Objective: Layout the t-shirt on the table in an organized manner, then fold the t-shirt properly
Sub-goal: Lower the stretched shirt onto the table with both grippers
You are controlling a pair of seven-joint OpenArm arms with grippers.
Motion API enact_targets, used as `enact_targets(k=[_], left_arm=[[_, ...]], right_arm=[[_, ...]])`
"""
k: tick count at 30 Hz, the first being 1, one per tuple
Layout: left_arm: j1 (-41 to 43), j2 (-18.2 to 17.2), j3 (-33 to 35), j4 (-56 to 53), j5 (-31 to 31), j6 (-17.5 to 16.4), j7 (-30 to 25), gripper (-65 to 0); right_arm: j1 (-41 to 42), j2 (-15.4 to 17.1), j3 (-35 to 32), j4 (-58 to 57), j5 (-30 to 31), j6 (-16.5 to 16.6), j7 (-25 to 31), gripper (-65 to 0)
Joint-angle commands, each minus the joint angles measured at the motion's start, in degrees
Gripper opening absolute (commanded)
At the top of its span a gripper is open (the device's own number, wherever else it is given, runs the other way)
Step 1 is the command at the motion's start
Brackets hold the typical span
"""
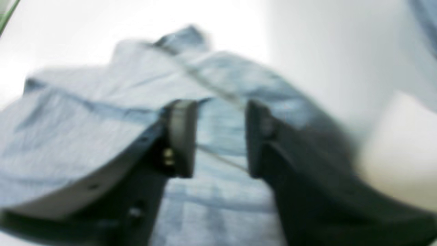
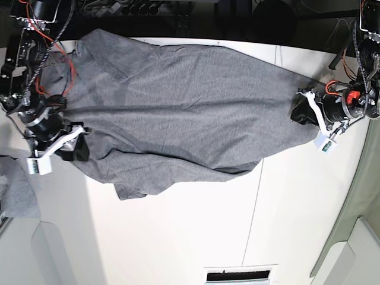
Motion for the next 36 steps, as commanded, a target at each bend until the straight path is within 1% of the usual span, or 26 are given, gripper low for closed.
enact_targets(k=[1, 3, 5, 7, 9, 10, 12, 14, 15, 17, 18, 20, 23, 25, 27, 31, 33, 34, 35, 36], left_arm=[[-0.74, -0.26, -0.48, 0.83, 0.11, 0.0, -1.01, -60.7], [-0.74, 1.4, -0.48, 0.83, 0.52, -0.02, -1.03, -65.0], [-0.74, 3.1, -0.48, 0.83, 0.57, -0.02, -1.05, -65.0], [-0.74, 4.96, -0.48, 0.5, 2.49, 0.61, -1.05, -65.0], [-0.72, 6.84, -0.48, -0.52, 5.11, 4.02, -1.03, -65.0], [-0.7, 7.63, -0.48, -1.33, 5.95, 4.98, -1.03, -65.0], [-0.48, 8.74, -0.48, -3.1, 6.43, 5.14, -0.87, -65.0], [-0.07, 9.33, -0.48, -3.98, 6.19, 5.14, 0.48, -65.0], [0.22, 9.51, -0.44, -4.0, 5.79, 4.76, 1.9, -65.0], [0.92, 9.49, 0.11, -3.98, 1.25, 1.97, 5.16, -65.0], [1.44, 9.49, 0.44, -3.98, -0.55, 1.2, 6.73, -65.0], [2.99, 9.49, 0.83, -3.91, -2.56, 1.2, 8.04, -65.0], [4.55, 9.49, 0.81, -3.72, -2.99, 1.22, 7.58, -65.0], [4.17, 9.46, 0.81, -3.54, -3.23, 1.22, 7.58, -65.0], [3.82, 9.31, 0.81, -2.29, -3.74, 1.2, 7.61, -65.0], [3.8, 9.16, 0.66, 3.02, -3.78, 1.22, 7.58, -65.0], [3.65, 9.16, 0.66, 6.05, -3.54, 1.22, 7.41, -65.0], [3.63, 9.18, 0.66, 7.26, -2.99, 1.25, 6.88, -65.0], [3.54, 9.18, 0.66, 8.15, -2.38, 1.22, 5.7, -65.0], [3.48, 9.18, 0.66, 8.46, -2.1, 1.22, 4.13, -65.0]], right_arm=[[1.31, -0.52, -1.81, 0.46, -1.14, 0.31, 1.81, -52.4], [2.03, -1.92, -6.1, -1.01, -5.11, 0.17, 3.17, -64.4], [3.13, -2.32, -10.16, -3.61, -9.03, 0.13, 4.92, -65.0], [4.79, -2.25, -13.55, -7.34, -12.2, -0.48, 6.49, -65.0], [6.8, -2.27, -16.22, -11.85, -13.55, -1.6, 6.47, -65.0], [7.69, -2.25, -17.31, -13.97, -13.53, -1.57, 5.86, -65.0], [8.39, -2.25, -19.04, -16.7, -13.51, -1.51, 3.02, -65.0], [7.67, -2.25, -20.11, -17.07, -13.49, -1.46, -0.11, -65.0], [7.06, -2.27, -20.28, -17.03, -13.25, -1.05, -1.11, -65.0], [5.4, -2.21, -20.26, -16.79, -12.17, 0.28, -1.86, -65.0], [4.31, -2.08, -20.26, -16.31, -11.54, 1.05, -1.84, -65.0], [1.7, -2.08, -20.26, -14.62, -9.97, 2.58, -1.84, -65.0], [-1.97, -2.1, -20.26, -10.73, -6.25, 6.58, -1.84, -65.0], [-3.26, -2.1, -20.26, -7.78, -4.39, 8.24, -1.77, -65.0], [-3.58, -2.1, -20.26, -4.63, -2.86, 8.13, -0.92, -65.0], [-2.03, -2.43, -20.26, -0.09, -2.12, 7.76, 4.76, -65.0], [0.79, -3.43, -20.24, -0.07, -2.58, 7.41, 4.63, -65.0], [2.25, -4.28, -20.24, -0.11, -3.54, 7.23, 4.66, -61.1], [3.58, -5.25, -20.24, -0.15, -4.87, 6.73, 4.72, -53.8], [5.07, -6.29, -20.24, -0.26, -6.23, 5.68, 5.18, -47.9]])
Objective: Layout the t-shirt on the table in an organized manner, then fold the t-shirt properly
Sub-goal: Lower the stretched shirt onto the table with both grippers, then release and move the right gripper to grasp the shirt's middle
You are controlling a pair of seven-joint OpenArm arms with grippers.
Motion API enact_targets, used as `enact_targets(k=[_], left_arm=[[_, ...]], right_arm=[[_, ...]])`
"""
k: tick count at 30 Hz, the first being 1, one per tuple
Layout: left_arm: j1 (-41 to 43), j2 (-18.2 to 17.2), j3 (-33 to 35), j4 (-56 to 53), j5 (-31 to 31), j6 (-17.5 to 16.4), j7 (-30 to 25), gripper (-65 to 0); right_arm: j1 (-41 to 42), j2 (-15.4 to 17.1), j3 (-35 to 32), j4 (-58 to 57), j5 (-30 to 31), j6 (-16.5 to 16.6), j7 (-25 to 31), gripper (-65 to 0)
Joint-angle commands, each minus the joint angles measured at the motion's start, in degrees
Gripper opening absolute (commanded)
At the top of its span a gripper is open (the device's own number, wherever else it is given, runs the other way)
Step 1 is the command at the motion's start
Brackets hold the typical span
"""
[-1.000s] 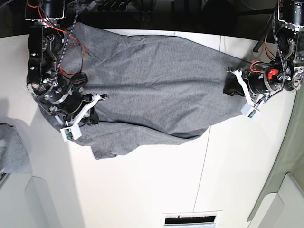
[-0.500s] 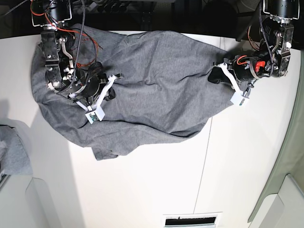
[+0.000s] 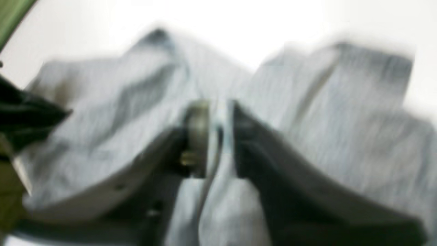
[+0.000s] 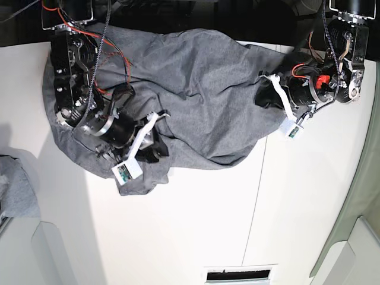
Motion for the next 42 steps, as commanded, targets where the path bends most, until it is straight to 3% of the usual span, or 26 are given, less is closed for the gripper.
enact_targets(k=[1, 4, 7, 9, 12, 17, 19, 21, 23, 24, 28, 32, 38, 42], left_arm=[[-0.57, -0.61, -0.33, 0.83, -0.26, -0.22, -2.21, -65.0], [-0.57, 0.2, -0.26, 0.66, 1.88, -0.2, -5.11, -65.0], [-0.57, 0.92, -0.26, 0.66, 1.9, -0.2, -5.05, -65.0], [-0.52, 0.96, -0.26, 0.66, 1.9, -0.2, -5.03, -65.0], [-0.24, 0.94, -0.26, 0.66, 1.9, -0.22, -4.61, -65.0], [-0.39, 0.96, -0.26, 0.66, 1.88, -0.2, -4.55, -65.0], [-0.37, 0.98, -0.26, 0.68, 1.88, -0.2, -4.61, -65.0], [-0.37, 0.98, -0.26, 0.66, 1.9, -0.2, -4.63, -65.0], [-0.37, 0.98, -0.26, 0.66, 1.9, -0.2, -4.63, -65.0], [-0.37, 0.96, -0.26, 0.57, 1.99, -0.2, -4.63, -65.0], [-0.39, 0.96, -0.26, -0.98, 4.28, -0.2, -5.16, -65.0], [-0.42, 0.96, -0.26, -5.57, 4.48, -0.22, -6.82, -65.0], [-1.31, 1.01, -0.26, -12.72, 8.37, -0.2, -9.4, -65.0], [-5.11, 1.03, -0.26, -18.56, 9.2, -0.15, -9.35, -65.0]], right_arm=[[2.49, -1.2, -0.02, 0.52, -0.13, -1.38, 2.45, -45.1], [7.26, -3.93, -0.04, -2.93, -3.13, -3.93, 4.59, -44.8], [13.88, -6.64, -0.33, -12.28, -6.29, -3.89, 6.84, -43.9], [18.4, -7.96, -1.57, -20.98, -7.96, -3.82, 9.22, -39.8], [24.15, -9.57, -5.68, -34.77, -10.23, -3.19, 12.92, -32.1], [29.94, -12.13, -14.84, -51.1, -10.99, -2.36, 19.67, -31.2], [30.1, -12.41, -17.42, -53.22, -11.56, -2.67, 22.58, -34.3], [30.08, -12.35, -18.86, -54.21, -11.96, -2.89, 22.99, -46.3], [29.94, -12.35, -18.99, -54.47, -13.64, -2.12, 22.99, -62.7], [29.92, -12.35, -18.99, -54.45, -14.58, -2.12, 23.15, -65.0], [30.45, -12.33, -18.47, -53.48, -17.53, -3.1, 25.55, -65.0], [30.36, -12.33, -16.0, -46.66, -17.25, -1.88, 23.41, -65.0], [26.43, -12.31, -15.15, -28.63, -10.71, -1.66, 8.83, -65.0], [18.4, -11.78, -15.23, -13.11, -7.34, 2.36, 3.39, -65.0]])
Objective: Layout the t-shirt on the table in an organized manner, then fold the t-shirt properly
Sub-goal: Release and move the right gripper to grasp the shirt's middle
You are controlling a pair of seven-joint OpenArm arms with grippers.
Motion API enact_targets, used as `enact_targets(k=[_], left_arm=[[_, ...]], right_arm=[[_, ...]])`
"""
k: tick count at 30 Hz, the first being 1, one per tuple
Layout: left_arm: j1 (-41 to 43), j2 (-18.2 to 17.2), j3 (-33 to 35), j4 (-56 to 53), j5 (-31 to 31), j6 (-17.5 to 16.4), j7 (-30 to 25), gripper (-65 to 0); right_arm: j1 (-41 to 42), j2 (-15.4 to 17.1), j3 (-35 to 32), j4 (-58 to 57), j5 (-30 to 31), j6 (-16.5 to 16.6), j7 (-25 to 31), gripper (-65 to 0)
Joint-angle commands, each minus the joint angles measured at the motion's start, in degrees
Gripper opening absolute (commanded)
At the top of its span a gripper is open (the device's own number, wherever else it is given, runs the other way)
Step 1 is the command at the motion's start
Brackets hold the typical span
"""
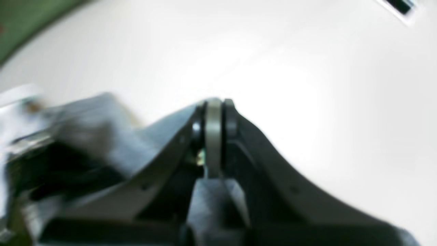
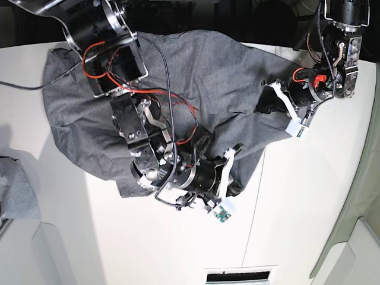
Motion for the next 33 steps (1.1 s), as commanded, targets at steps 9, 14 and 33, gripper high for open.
enact_targets(k=[9, 14, 33], left_arm=[[-10.34, -0.35, 0.04, -12.7, 5.75, 4.9, 3.15, -65.0], [-11.98, -0.31, 0.04, -13.66, 5.44, 5.14, 3.17, -65.0], [-11.08, -0.33, 0.02, -13.66, 2.49, 5.01, 4.55, -65.0]], right_arm=[[-17.64, 8.57, -1.92, 19.06, 10.67, 2.32, -7.43, -65.0], [-24.5, 14.45, -1.92, 19.37, 10.64, 2.84, -7.06, -65.0], [-16.79, 9.35, 4.09, 18.84, 7.85, -3.5, 1.79, -29.0]])
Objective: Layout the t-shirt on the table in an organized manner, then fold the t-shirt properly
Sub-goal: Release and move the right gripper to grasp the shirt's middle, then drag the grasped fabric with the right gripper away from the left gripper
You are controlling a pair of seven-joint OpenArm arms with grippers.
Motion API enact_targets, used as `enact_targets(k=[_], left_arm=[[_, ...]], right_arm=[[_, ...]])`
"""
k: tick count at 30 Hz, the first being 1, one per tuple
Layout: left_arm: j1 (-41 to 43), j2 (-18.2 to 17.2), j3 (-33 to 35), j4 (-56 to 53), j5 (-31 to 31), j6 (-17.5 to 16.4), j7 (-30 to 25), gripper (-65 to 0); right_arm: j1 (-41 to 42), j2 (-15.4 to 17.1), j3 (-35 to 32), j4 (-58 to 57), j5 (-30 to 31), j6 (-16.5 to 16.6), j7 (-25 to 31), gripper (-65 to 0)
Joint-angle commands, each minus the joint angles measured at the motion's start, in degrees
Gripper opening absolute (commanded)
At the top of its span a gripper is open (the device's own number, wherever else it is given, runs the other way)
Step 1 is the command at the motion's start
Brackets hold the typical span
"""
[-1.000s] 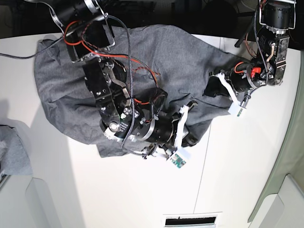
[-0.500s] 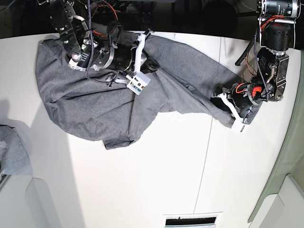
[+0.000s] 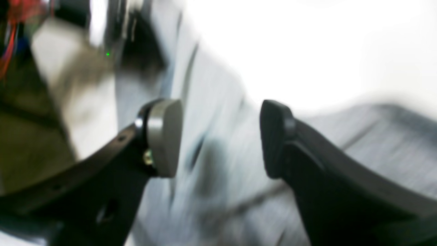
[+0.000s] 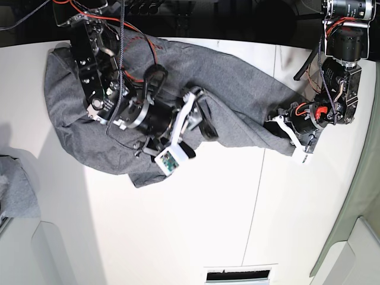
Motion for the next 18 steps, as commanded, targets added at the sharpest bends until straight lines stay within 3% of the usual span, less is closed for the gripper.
enact_targets(k=[1, 4, 9, 14, 17, 18], left_arm=[[0.63, -0.68, 0.09, -0.35, 4.04, 2.54, 3.89, -65.0], [0.81, -0.66, 0.09, -0.35, 4.04, 1.81, 3.96, -65.0], [0.81, -0.68, 0.09, -0.35, 3.85, 1.42, 4.0, -65.0], [0.79, -0.68, 0.09, -0.35, 3.37, 1.42, 3.98, -65.0], [0.76, -0.66, 0.09, -0.35, 2.97, 1.29, 3.78, -65.0], [0.79, -0.66, 0.09, -0.35, 2.97, 1.22, 3.76, -65.0]], right_arm=[[2.38, -1.73, 0.83, 0.15, -0.79, -1.49, 2.23, -29.0], [7.61, -5.64, 1.33, -5.2, -4.66, -4.44, 3.96, -29.1], [16.44, -10.62, 0.59, -23.54, -7.96, -4.35, 4.15, -29.2], [20.85, -10.95, -3.89, -40.59, -7.82, -3.43, 4.2, -29.2], [19.56, -10.84, -6.21, -42.51, -7.04, -1.2, 3.63, -30.3], [18.78, -10.84, -6.45, -42.12, -6.97, -1.18, 3.65, -33.4]])
